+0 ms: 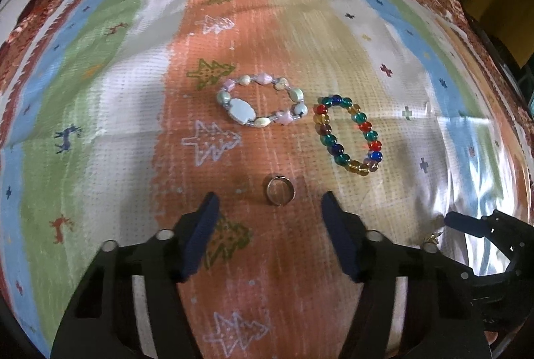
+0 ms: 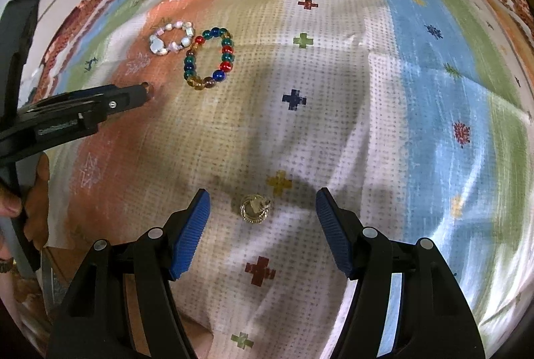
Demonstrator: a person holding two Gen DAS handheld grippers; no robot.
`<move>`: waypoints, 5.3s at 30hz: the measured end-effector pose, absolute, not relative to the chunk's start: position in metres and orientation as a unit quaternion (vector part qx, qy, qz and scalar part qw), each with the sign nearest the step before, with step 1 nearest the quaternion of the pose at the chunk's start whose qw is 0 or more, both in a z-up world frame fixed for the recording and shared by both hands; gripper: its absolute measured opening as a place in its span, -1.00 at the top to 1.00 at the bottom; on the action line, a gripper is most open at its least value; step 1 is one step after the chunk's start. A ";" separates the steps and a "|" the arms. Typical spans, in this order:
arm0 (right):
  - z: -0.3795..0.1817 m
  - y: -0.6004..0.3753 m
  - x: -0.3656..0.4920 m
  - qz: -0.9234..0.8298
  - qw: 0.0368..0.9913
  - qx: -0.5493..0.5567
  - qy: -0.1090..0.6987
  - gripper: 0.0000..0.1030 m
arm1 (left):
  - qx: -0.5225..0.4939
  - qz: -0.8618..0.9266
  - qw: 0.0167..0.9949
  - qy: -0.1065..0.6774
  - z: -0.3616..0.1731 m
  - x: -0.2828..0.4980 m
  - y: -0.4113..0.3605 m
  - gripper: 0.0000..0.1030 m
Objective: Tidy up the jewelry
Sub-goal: 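Move the left tool toward the small ring while the right tool approaches the gold earring, then grasp the small ring with the left tool while the right tool grasps the gold earring, then carry the ring and earring over the tin box with both tools, then open both tools to drop the ring and earring into the tin, then move the left tool toward the white pearl bracelet while the right tool approaches the multicolour bead bracelet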
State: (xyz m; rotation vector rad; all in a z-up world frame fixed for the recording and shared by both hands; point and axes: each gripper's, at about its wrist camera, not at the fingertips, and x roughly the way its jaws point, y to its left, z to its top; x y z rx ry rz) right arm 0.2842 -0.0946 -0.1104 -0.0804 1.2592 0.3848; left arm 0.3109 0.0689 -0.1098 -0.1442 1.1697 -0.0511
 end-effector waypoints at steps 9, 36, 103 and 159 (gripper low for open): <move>-0.113 -0.091 0.285 0.175 0.791 -0.052 0.585 0.01 | -0.032 -0.022 0.830 0.557 -0.119 0.323 0.062 0.30; -0.085 -0.093 0.258 0.203 0.807 -0.053 0.552 0.72 | -0.042 -0.013 0.844 0.535 -0.090 0.289 0.067 0.63; -0.010 -0.092 0.122 0.305 0.846 -0.012 0.436 0.72 | -0.063 -0.100 0.889 0.443 -0.010 0.108 0.019 0.63; -0.023 -0.083 0.219 0.207 0.885 -0.038 0.416 -0.20 | -0.052 0.020 0.906 0.419 -0.024 0.217 0.074 -0.27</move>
